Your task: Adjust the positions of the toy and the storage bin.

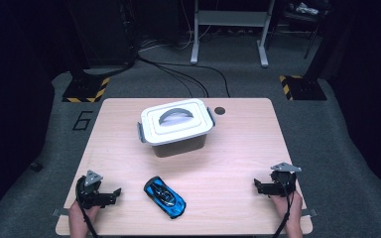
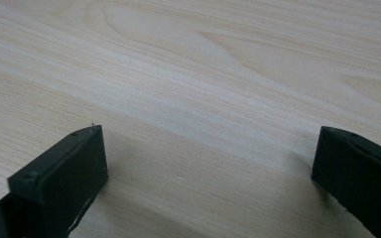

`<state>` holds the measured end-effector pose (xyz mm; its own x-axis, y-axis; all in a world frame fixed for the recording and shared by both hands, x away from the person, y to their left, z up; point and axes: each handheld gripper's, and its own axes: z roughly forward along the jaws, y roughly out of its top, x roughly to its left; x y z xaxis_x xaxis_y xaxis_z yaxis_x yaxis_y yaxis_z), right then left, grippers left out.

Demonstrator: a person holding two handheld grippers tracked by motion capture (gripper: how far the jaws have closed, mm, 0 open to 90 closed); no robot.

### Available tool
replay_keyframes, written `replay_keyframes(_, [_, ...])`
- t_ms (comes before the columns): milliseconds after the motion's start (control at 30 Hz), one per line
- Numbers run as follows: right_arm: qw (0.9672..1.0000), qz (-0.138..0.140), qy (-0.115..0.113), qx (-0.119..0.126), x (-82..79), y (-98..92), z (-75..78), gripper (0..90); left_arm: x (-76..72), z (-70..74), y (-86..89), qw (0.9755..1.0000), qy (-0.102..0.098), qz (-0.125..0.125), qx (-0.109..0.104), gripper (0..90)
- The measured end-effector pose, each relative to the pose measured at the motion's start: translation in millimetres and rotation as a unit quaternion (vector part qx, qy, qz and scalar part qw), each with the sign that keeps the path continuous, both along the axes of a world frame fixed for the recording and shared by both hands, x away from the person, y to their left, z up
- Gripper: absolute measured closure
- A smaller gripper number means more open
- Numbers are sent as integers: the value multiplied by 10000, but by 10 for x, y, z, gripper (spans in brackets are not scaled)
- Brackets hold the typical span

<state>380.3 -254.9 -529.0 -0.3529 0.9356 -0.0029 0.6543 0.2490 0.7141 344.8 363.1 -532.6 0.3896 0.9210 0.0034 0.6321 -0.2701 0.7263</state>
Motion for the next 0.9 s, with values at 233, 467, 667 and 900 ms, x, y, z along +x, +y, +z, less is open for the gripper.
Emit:
replay_keyframes(233, [10000,-38,-9,6,-3,7,-1,0,-3,3,-1,10000,22,3,-2,4])
replay_keyframes(467, [10000,-17,15,16,17,3,3,0,-3,5,-1,10000,26,6,5,5])
replay_keyframes(667, [9999,-52,-137,-8,-39,33,40,0,-2,1,-2,10000,7,23,-8,5])
replay_keyframes(900, [9999,62,-131,27,-58,143,186,0,-5,9,0,10000,53,21,9,5])
